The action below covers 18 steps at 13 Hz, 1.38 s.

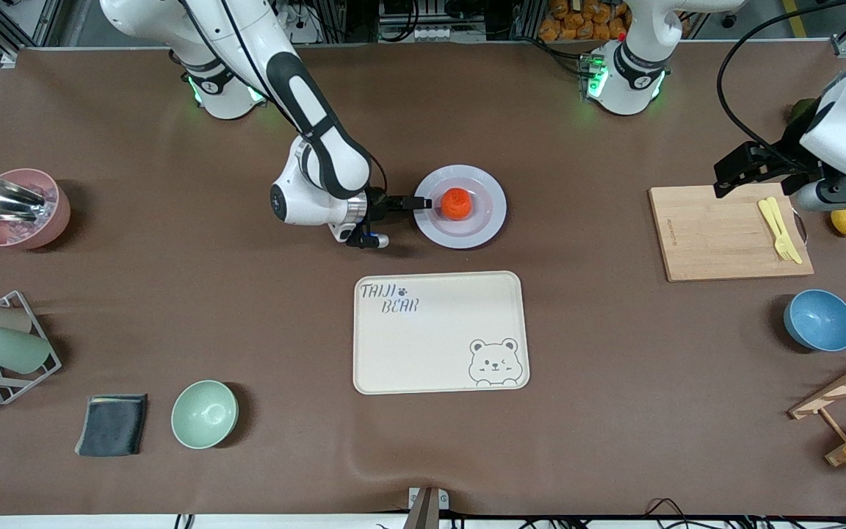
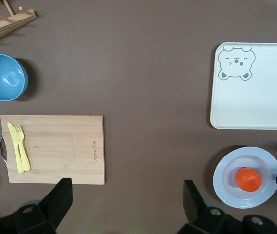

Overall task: Place orange and plate with both arms
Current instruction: 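Grip the white plate rim with the right gripper and lift it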

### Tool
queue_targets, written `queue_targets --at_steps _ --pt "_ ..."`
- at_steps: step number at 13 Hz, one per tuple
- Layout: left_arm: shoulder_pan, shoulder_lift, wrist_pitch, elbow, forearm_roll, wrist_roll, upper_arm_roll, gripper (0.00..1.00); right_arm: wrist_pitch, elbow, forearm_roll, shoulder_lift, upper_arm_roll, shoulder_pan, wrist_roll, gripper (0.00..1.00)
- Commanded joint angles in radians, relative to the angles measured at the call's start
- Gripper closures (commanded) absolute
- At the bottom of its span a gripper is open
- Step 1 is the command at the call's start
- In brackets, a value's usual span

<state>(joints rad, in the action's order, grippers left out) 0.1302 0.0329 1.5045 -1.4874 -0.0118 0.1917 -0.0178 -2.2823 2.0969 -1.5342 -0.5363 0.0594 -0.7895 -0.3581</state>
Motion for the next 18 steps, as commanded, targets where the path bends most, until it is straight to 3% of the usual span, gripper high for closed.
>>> queue_targets --at_steps 1,2,3,4,5,11,18 --pt "-0.004 -0.013 -0.021 0.004 -0.008 -0.014 -0.004 0.00 -0.006 -0.005 -0.101 -0.022 0.011 -0.037 -0.070 0.24" --pt "-0.004 -0.013 -0.021 0.004 -0.010 -0.014 -0.002 0.00 -0.008 -0.006 -0.107 -0.024 0.011 -0.039 -0.073 0.61" --pt "-0.006 -0.013 -0.021 0.004 -0.011 -0.014 -0.002 0.00 -0.008 -0.006 -0.112 -0.024 0.011 -0.039 -0.071 0.83" --pt "-0.006 -0.013 -0.021 0.004 -0.011 -0.014 -0.002 0.00 -0.008 -0.006 -0.113 -0.024 0.011 -0.039 -0.071 0.96" --pt "-0.006 -0.013 -0.021 0.004 -0.013 -0.014 -0.002 0.00 -0.009 -0.006 -0.113 -0.024 0.011 -0.039 -0.071 1.00" --pt "-0.006 -0.013 -0.021 0.003 -0.013 -0.014 -0.002 0.00 -0.062 -0.017 -0.190 -0.019 0.010 -0.057 -0.064 1.00" --pt "-0.001 -0.013 -0.021 0.003 -0.013 -0.015 -0.001 0.00 -0.057 -0.023 -0.222 0.076 0.010 -0.054 -0.062 1.00"
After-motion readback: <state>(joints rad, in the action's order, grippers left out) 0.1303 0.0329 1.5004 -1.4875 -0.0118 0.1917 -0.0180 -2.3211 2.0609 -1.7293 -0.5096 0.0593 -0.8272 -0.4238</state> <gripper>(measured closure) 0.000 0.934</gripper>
